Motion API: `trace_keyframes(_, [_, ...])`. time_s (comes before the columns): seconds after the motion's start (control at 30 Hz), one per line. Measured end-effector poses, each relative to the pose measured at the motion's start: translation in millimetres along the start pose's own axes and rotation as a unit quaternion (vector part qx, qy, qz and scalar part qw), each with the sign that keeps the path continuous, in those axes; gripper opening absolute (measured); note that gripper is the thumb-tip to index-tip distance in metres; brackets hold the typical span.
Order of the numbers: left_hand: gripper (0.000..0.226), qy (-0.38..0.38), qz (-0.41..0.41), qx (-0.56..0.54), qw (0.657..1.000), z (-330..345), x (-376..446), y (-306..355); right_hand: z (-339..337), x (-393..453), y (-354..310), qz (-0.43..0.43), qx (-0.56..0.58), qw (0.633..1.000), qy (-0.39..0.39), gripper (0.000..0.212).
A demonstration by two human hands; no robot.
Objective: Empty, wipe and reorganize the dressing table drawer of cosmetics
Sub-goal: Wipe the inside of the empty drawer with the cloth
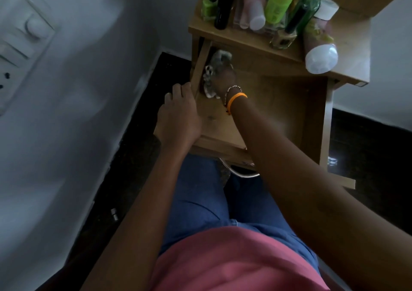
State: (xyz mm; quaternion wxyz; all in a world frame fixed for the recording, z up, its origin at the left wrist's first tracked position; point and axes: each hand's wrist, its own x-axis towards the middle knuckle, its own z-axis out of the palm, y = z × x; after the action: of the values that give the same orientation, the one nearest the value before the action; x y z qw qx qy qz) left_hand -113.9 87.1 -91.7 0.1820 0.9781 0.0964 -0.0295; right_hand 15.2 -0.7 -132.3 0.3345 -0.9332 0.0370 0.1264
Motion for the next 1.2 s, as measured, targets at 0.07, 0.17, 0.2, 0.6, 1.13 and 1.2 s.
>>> trace_keyframes(0.07, [0.055, 0.001, -0.002, 0.0, 1.0, 0.6, 0.1, 0.5, -3.5, -3.2, 7.7, -0.089, -0.035, 0.995, -0.024, 0.06])
trace_keyframes(0.17, [0.053, 0.006, -0.002, -0.002, 1.0, 2.1, -0.1, -0.4, -16.9, -10.8, 21.1, -0.156, -0.103, 0.978, -0.093, 0.062])
trace_keyframes(0.2, [0.052, 0.008, 0.0, -0.004, 1.0, 2.7, 0.3, -1.0, -21.3, -15.2, 25.1, -0.175, -0.156, 0.965, -0.117, 0.06])
trace_keyframes(0.6, [0.051, 0.051, 0.081, -0.056, 0.994, 12.2, -15.2, 36.5, -92.0, -80.1, 37.6, -0.166, -0.453, 0.802, -0.353, 0.045])
trace_keyframes(1.13, [0.042, -0.024, 0.116, -0.063, 0.991, 21.5, -15.7, 36.2, -120.5, -39.6, 133.6, -0.119, -0.646, 0.751, -0.068, 0.043])
trace_keyframes(1.2, [0.042, -0.029, 0.116, -0.067, 0.991, 21.8, -17.0, 35.8, -118.9, -49.1, 119.4, -0.114, -0.656, 0.742, -0.073, 0.042])
